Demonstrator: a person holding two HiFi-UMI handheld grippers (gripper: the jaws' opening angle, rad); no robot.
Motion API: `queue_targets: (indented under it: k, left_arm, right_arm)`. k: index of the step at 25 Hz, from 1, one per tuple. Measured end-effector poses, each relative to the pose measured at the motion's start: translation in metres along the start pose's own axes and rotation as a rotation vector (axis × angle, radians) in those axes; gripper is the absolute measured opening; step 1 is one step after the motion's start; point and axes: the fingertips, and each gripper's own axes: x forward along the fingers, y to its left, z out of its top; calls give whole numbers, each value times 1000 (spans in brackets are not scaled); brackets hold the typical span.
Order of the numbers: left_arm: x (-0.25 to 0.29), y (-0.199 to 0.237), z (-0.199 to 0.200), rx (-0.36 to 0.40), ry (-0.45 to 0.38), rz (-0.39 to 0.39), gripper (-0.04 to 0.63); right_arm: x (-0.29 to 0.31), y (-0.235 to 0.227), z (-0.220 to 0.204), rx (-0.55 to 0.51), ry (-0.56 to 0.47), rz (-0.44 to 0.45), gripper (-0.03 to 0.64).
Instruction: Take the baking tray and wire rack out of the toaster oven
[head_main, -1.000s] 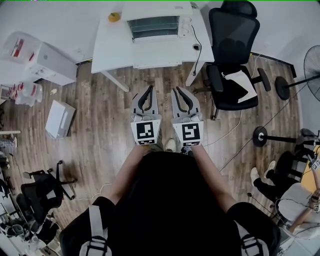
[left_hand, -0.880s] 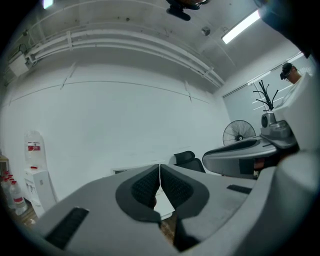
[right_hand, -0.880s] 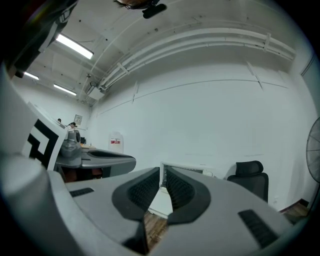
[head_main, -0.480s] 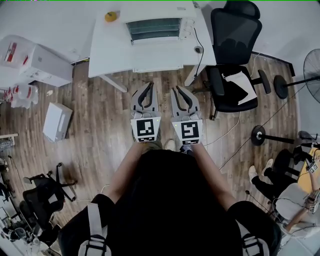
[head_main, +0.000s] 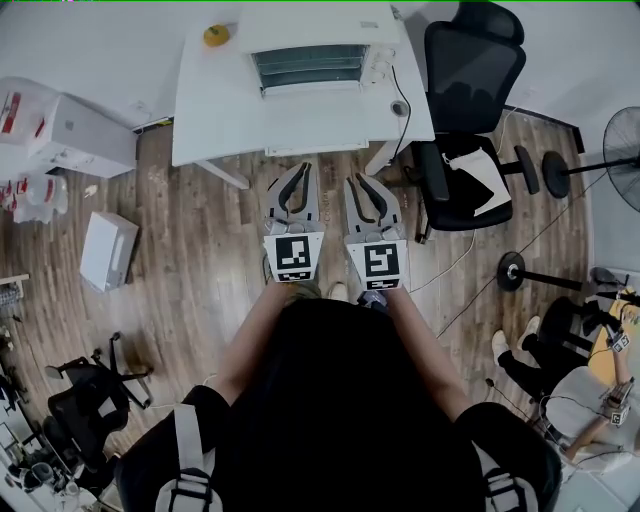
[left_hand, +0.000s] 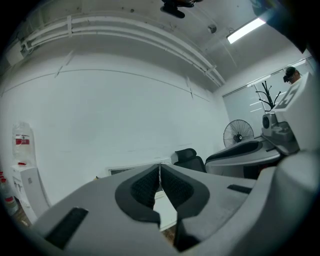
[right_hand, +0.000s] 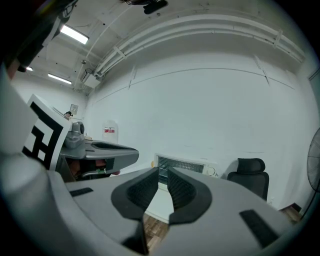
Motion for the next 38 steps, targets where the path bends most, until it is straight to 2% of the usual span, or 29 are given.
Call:
queue_targets:
  k: [22, 27, 30, 38]
  left_arm:
    - [63, 81, -27, -36, 31, -39, 26]
    - [75, 98, -33, -47, 32, -55, 26]
    - [77, 106, -37, -80, 42, -58, 26]
    - [86, 115, -50, -85, 89, -60, 26]
  right_arm:
    - [107, 6, 3, -18, 72, -31, 75]
    - [127, 6, -1, 8, 89, -46, 86]
    - [130, 11, -5, 19, 109, -50, 91]
    - [159, 21, -22, 67, 135, -4, 95]
